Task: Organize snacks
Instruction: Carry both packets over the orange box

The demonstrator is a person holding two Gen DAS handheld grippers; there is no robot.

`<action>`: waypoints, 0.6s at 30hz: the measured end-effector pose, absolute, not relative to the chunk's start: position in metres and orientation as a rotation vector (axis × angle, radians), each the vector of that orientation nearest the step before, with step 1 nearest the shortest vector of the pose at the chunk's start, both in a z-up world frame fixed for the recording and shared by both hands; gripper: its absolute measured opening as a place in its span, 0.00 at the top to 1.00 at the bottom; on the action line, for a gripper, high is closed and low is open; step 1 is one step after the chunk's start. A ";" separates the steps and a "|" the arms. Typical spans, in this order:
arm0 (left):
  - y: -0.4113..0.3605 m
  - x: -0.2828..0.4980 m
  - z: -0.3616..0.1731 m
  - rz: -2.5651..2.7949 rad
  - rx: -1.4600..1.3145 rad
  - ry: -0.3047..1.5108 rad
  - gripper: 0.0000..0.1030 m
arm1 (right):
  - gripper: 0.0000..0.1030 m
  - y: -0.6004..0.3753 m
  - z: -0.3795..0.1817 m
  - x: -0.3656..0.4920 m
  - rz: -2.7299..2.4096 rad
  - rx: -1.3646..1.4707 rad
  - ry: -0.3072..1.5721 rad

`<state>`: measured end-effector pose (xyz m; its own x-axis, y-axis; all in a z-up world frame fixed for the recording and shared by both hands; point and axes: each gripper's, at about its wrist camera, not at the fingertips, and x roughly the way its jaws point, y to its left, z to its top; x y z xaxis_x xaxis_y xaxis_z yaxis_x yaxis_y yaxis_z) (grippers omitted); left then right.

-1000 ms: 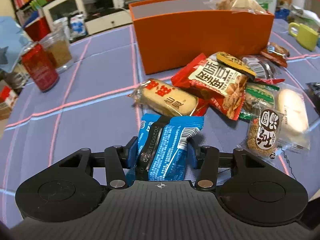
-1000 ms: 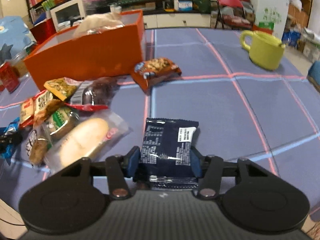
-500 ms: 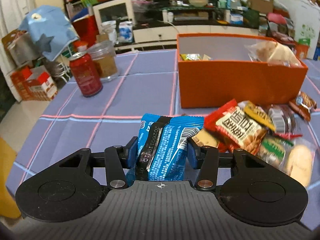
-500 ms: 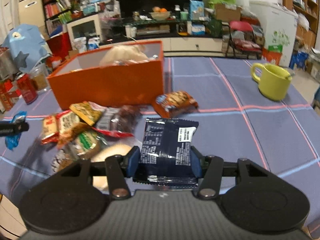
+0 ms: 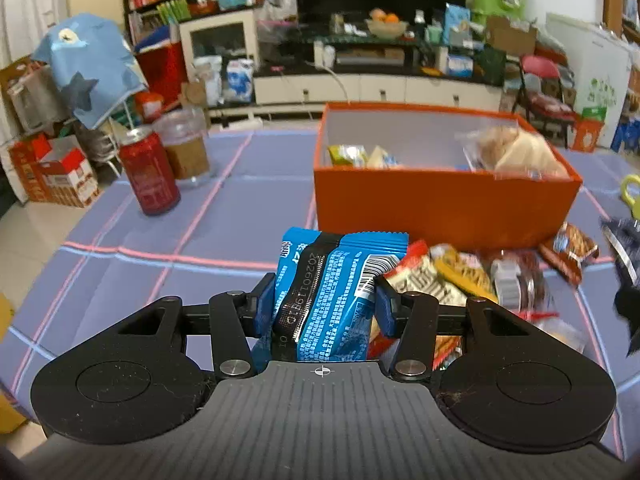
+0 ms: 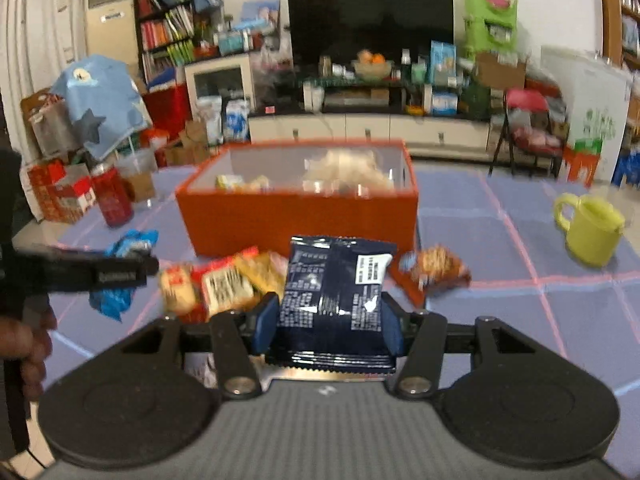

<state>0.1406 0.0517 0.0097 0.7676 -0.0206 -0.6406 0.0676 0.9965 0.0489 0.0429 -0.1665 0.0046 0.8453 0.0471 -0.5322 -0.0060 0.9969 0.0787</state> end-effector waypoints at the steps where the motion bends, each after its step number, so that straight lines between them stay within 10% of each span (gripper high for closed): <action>1: 0.052 0.140 0.011 -0.043 0.068 0.686 0.82 | 0.46 -0.167 0.010 0.043 0.026 0.076 0.541; 18: 0.038 0.180 0.056 -0.069 0.030 0.621 0.82 | 0.46 -0.168 0.036 0.075 0.031 0.057 0.458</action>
